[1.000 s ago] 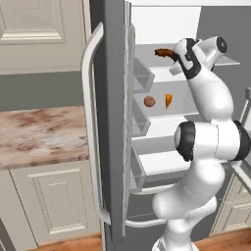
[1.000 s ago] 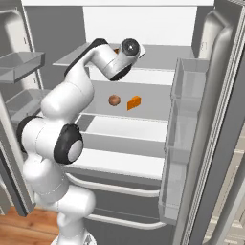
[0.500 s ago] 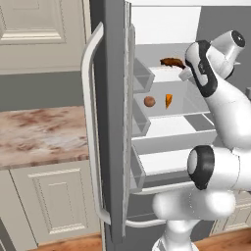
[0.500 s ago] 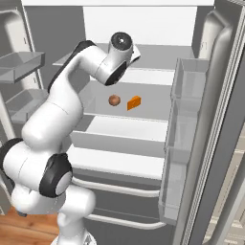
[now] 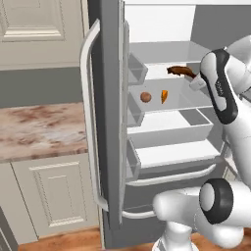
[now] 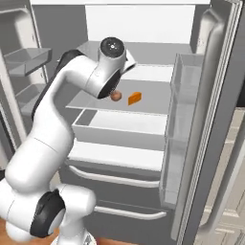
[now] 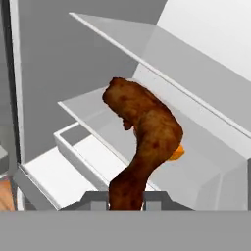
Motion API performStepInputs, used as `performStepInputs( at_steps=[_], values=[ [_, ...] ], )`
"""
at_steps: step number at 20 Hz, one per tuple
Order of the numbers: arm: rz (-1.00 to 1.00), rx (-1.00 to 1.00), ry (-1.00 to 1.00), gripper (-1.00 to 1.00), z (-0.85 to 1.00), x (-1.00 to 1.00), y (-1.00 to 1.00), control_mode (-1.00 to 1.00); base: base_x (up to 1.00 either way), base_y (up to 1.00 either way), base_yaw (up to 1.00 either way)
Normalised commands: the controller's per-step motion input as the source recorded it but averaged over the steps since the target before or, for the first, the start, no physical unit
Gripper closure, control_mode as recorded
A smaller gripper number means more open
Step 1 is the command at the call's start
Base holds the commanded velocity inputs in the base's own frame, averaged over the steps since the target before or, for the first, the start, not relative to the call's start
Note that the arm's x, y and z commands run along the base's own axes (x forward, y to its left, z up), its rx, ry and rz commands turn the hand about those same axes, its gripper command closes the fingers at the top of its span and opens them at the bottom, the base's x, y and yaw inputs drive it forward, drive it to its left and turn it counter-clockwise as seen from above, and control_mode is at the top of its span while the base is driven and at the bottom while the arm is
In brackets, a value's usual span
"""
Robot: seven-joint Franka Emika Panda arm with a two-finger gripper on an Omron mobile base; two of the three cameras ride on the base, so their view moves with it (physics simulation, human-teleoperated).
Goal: Take the cheese, chicken drumstick, and onion from the fridge and place them on the plate on the dining counter to create an appetizer plate.
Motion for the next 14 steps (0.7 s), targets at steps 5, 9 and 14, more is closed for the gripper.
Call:
performStepInputs(
  at_steps=[5,9,14],
  values=[
    [0.00,0.00,0.00,1.00,0.00,0.00,0.00,1.00,-1.00,0.00,-0.14],
    [0.00,0.00,0.00,1.00,0.00,0.00,0.00,1.00,-1.00,0.00,-0.21],
    [0.00,0.00,0.00,1.00,0.00,0.00,0.00,1.00,-1.00,-0.17,-0.20]
  ],
)
